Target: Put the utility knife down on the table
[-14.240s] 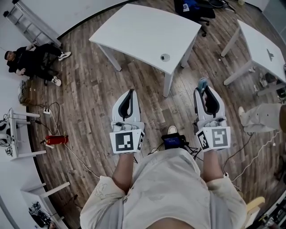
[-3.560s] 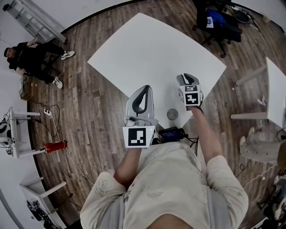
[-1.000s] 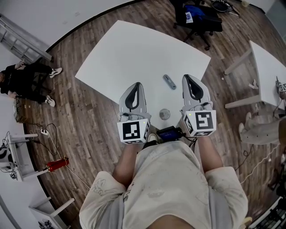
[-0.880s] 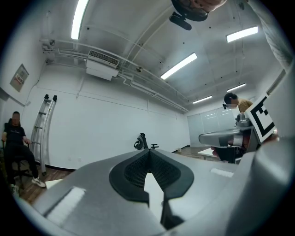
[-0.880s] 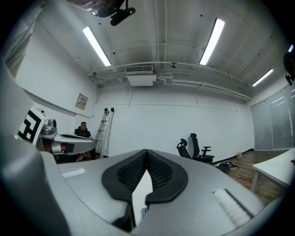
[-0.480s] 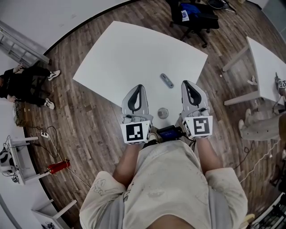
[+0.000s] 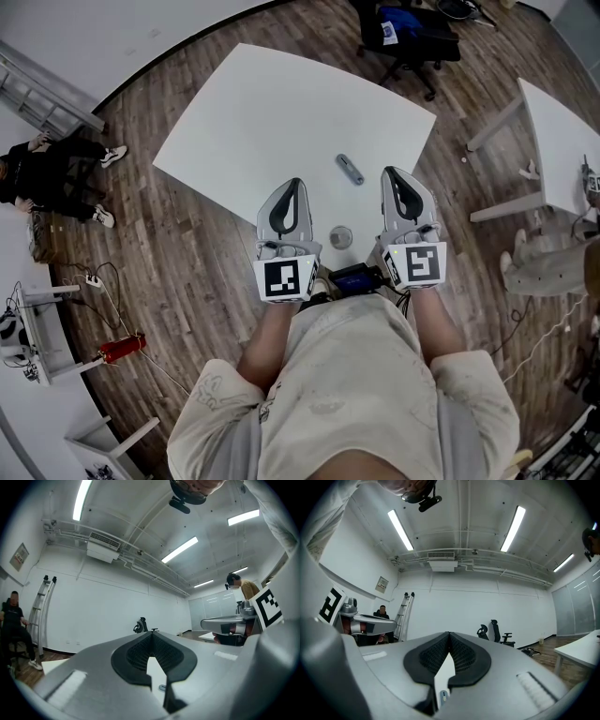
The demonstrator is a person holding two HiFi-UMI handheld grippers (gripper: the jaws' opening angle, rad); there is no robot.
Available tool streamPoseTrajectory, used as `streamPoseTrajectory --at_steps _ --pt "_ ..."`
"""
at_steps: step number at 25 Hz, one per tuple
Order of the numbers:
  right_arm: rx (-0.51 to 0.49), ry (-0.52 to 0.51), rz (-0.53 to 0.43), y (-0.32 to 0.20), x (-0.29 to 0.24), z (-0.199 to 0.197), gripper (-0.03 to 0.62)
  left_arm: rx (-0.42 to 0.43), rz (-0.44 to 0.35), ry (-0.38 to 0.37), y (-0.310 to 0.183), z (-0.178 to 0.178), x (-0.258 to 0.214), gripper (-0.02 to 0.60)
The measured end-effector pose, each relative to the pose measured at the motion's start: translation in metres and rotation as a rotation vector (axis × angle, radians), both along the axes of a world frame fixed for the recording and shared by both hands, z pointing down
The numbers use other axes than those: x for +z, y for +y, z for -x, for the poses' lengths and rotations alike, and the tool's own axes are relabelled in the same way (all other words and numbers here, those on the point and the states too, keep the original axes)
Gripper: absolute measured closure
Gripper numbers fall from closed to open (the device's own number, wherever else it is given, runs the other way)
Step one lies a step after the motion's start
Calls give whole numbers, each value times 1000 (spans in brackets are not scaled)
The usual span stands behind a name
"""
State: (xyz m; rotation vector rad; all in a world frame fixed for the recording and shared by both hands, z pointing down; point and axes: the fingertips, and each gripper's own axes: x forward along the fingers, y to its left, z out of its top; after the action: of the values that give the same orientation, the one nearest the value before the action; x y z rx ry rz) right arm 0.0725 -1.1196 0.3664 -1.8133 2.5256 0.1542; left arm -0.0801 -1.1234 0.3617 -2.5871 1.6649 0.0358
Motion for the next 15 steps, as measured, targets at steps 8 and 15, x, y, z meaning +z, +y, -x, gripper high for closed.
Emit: streamPoseTrajectory --at_steps 8,15 --pt "-12 29 13 23 10 -28 588 -9 6 -10 24 -31 4 563" --pt "-13 41 20 -2 58 6 588 2 2 -7 -1 0 54 563"
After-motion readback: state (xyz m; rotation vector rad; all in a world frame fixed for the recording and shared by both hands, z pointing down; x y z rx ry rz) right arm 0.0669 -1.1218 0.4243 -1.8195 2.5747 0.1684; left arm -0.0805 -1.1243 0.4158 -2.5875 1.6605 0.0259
